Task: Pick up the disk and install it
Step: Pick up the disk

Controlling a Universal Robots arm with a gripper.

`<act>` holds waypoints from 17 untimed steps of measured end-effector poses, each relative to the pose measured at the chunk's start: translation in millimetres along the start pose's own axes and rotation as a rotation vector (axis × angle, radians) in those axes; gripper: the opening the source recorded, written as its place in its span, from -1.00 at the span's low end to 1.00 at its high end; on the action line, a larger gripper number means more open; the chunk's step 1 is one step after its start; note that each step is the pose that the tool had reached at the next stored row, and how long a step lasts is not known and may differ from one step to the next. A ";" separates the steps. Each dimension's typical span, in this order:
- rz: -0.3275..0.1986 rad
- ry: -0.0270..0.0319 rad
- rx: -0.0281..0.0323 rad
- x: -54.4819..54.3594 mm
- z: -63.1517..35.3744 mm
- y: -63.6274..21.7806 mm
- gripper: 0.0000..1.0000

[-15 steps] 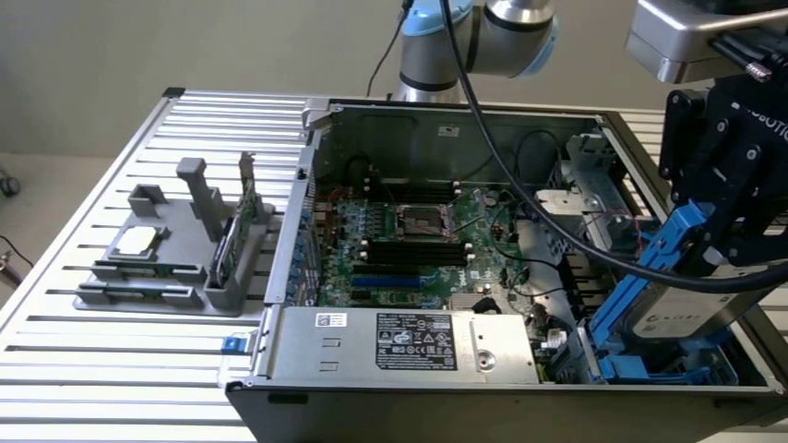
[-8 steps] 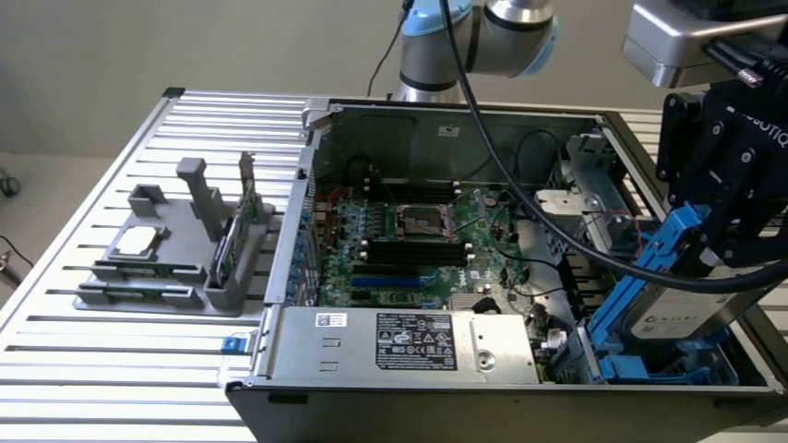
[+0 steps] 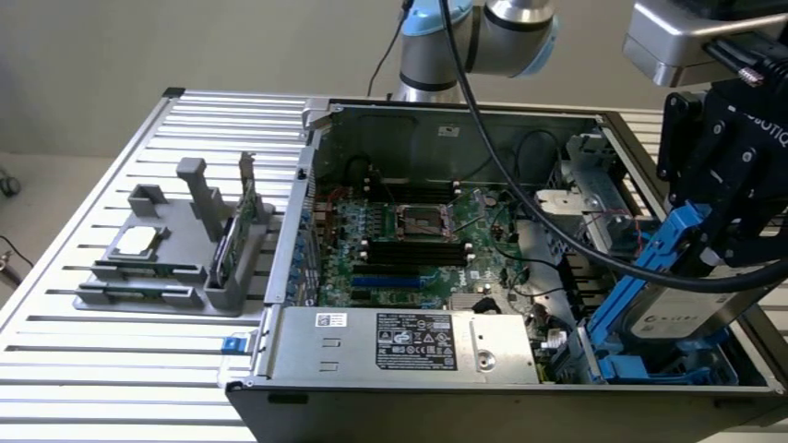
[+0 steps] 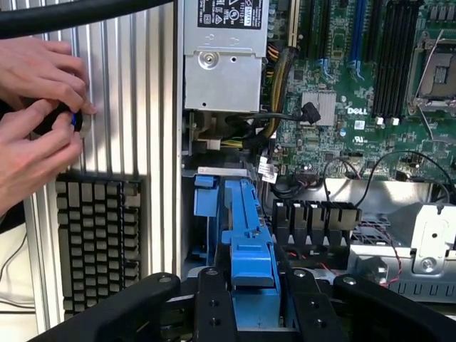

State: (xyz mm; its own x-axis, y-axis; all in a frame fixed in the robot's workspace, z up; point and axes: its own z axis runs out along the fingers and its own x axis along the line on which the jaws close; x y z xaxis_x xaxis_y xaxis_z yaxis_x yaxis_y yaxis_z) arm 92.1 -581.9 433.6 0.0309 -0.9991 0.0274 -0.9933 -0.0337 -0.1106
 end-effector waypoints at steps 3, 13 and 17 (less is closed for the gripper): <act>0.003 0.0011 -0.0006 -0.3 -8.5 -0.8 -0.35; 0.039 0.0156 -0.0018 -0.7 -8.2 -0.5 -0.35; 0.039 0.0185 -0.0018 -2.1 -6.3 -0.4 -0.35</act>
State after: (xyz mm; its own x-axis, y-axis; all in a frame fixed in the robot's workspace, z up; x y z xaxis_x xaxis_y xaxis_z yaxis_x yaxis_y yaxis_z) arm 91.7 -579.6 439.8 -0.0101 -0.9991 0.0414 -0.9939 0.0055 -0.1102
